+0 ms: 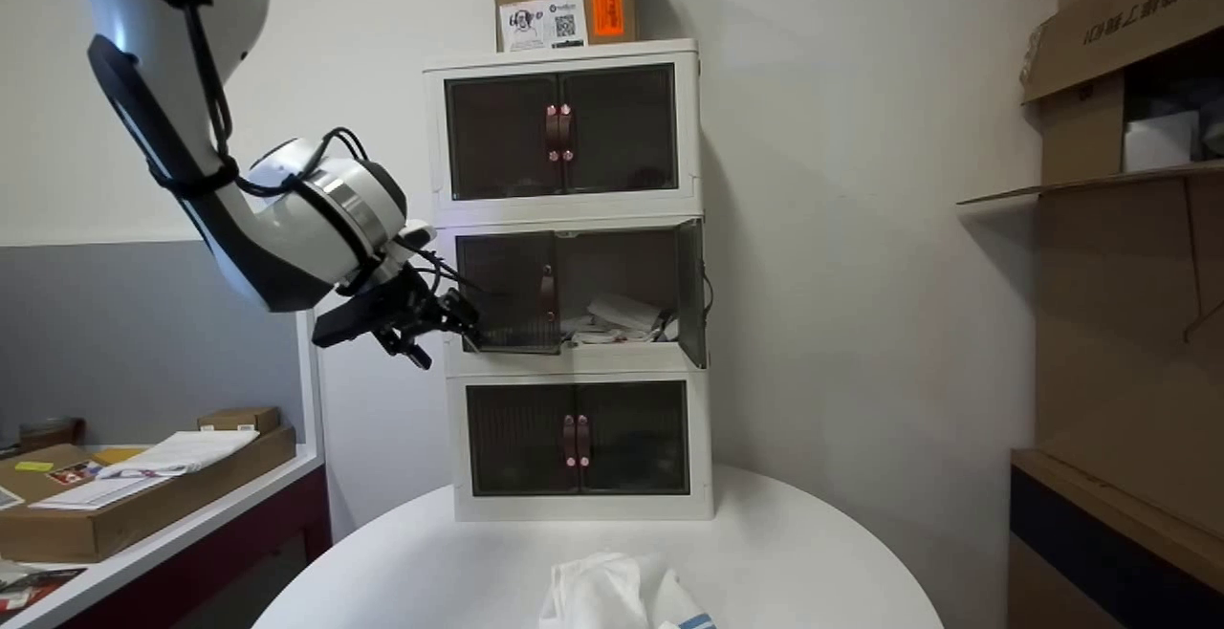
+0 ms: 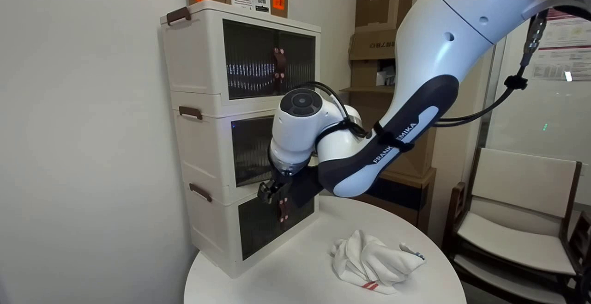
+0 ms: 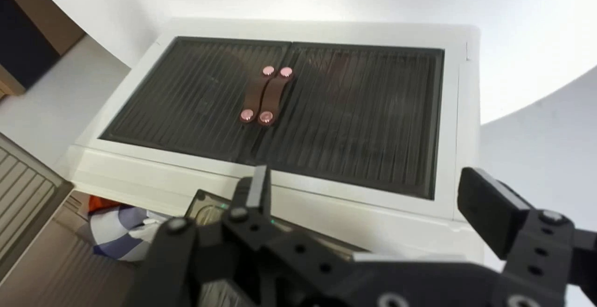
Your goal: Open the left door on the middle cabinet
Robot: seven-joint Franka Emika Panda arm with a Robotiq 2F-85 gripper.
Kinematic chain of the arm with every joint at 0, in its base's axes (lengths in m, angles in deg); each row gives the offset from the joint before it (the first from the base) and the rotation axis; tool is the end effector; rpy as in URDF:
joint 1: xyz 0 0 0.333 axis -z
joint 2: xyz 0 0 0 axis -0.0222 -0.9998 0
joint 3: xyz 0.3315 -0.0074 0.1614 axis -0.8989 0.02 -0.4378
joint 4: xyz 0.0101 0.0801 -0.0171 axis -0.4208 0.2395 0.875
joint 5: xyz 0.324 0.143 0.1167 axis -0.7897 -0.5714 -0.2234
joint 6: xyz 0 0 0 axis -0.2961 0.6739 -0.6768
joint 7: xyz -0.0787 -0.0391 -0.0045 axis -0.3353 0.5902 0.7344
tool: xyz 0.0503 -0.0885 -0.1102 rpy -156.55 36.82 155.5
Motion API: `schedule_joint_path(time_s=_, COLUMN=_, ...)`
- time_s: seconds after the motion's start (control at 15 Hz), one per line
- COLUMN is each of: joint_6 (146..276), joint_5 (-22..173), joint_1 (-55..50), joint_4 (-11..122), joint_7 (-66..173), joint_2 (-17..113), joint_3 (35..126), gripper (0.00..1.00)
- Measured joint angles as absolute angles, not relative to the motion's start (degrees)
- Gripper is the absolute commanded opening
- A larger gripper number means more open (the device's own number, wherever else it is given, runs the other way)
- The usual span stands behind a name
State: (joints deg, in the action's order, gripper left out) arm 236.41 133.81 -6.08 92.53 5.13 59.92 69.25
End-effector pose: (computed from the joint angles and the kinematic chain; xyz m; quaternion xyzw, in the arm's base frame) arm 0.5433 0.1457 0.3952 0.9340 0.1137 0.3139 0.1270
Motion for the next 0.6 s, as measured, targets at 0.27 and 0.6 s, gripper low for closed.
schedule_joint_path(time_s=0.27, joint_6=227.31, joint_5=123.57, joint_1=-7.27, joint_4=91.3, joint_7=22.17, joint_2=60.12, joint_3=68.54, gripper=1.0)
schedule_joint_path(time_s=0.6, joint_6=217.36, joint_5=111.03, joint_1=-8.26, joint_4=84.28, joint_7=42.69, joint_2=62.09, joint_3=68.09, gripper=1.0)
